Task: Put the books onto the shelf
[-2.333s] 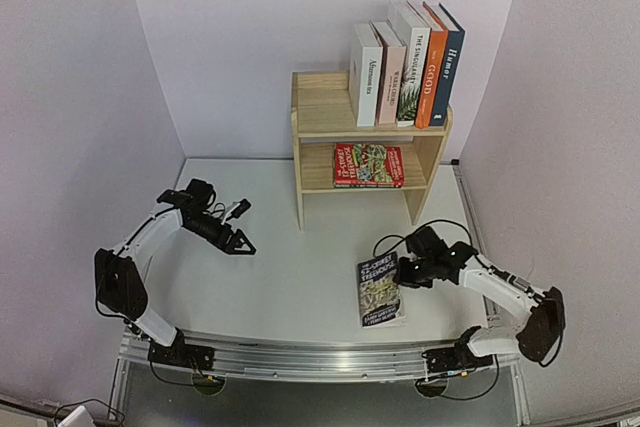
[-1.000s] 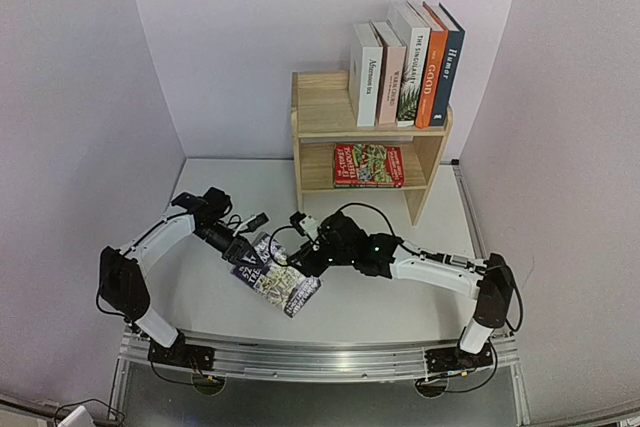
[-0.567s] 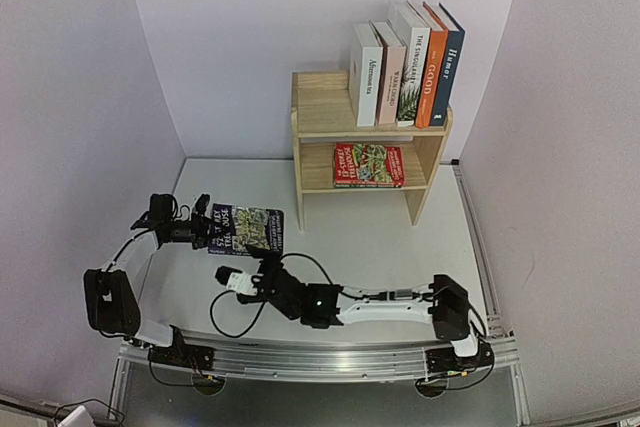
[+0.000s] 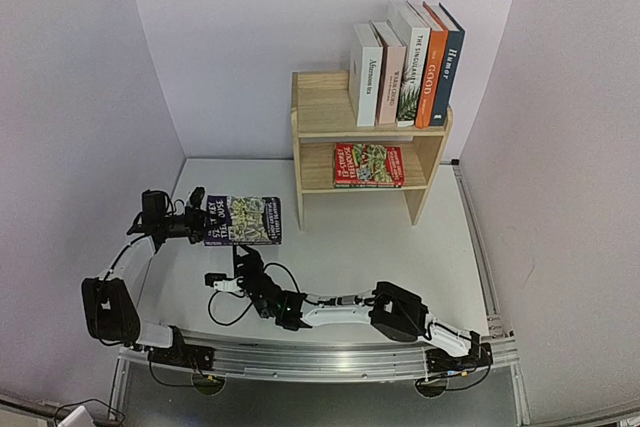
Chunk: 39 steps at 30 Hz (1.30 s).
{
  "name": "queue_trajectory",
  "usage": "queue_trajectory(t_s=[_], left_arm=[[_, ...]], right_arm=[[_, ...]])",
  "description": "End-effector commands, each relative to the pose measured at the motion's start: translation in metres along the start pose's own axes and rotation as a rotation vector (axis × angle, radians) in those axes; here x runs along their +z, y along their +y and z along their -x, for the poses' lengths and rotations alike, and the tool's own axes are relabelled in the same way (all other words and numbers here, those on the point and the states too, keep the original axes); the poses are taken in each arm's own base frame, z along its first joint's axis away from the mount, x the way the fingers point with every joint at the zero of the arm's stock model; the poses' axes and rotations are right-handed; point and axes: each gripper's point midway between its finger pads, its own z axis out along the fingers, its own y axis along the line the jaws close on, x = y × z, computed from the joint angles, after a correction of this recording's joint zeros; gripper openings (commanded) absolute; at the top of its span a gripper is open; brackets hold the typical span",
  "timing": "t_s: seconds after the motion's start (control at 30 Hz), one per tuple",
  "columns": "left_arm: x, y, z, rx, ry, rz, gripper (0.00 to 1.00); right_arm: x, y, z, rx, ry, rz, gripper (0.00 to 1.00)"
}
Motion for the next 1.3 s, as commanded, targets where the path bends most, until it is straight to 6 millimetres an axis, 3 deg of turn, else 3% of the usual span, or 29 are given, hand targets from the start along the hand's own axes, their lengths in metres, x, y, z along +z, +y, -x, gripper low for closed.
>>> queue_trajectory(t_s=[0.0,0.2,0.53,0.87,1.0,1.17,1.23,1.27], left_arm=[[-0.001,-0.018,-0.002,0.069,0.026,-0.047,0.0],[0.0,-0.014,0.001,0.054,0.026,-0.043,0.0],[0.0,-0.012,-0.002,0.056,0.019,-0.034,0.0],[0.0,-0.012,-0.003,0.061,0.017,-0.03,0.0],[0.0,-0.011,-0.003,0.061,0.016,-0.028,0.0],[0.0,-0.011,-0.002,0.062,0.016,-0.028,0.0],[0.0,-0.011,-0.002,0.061,0.015,-0.026,0.0],[0.0,-0.011,-0.002,0.06,0.015,-0.026,0.0]], right_arm=[[-0.021,-0.06,0.005,0.033,0.004,-0.158,0.68],[-0.042,-0.072,0.016,0.031,-0.026,-0.192,0.65],[-0.038,-0.089,0.015,0.047,-0.014,-0.257,0.66],[-0.002,-0.1,-0.026,0.055,0.064,-0.285,0.65],[0.006,-0.103,-0.03,0.06,0.065,-0.288,0.49],[0.008,-0.097,-0.028,0.052,0.054,-0.268,0.19],[0.008,-0.095,-0.026,0.049,0.048,-0.259,0.12],[0.007,-0.094,-0.025,0.048,0.046,-0.255,0.03]])
